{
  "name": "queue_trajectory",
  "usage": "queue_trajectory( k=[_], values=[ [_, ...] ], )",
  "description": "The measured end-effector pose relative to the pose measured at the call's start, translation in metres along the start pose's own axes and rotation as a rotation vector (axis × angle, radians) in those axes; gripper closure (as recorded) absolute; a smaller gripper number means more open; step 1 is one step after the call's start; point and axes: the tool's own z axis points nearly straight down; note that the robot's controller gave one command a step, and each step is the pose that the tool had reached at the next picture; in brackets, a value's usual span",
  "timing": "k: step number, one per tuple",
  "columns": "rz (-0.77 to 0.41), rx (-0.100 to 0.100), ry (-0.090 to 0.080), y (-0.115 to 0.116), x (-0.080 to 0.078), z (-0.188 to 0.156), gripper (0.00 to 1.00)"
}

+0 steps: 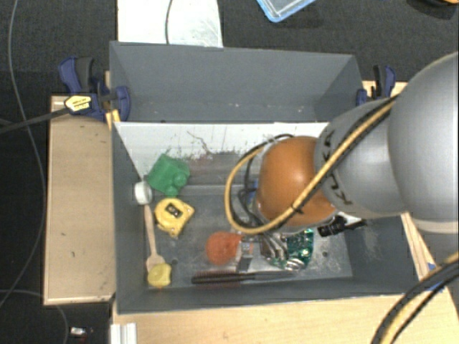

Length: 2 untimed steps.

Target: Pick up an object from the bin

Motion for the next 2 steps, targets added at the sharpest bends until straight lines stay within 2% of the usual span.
queue_trajectory(
  k=[1,2],
  values=[
    [-0.014,0.001,0.002,0.001,-0.002,-0.076,1.0],
    [0.051,0.0,-0.003,0.002,-0.004,-0.143,1.0]
  ],
)
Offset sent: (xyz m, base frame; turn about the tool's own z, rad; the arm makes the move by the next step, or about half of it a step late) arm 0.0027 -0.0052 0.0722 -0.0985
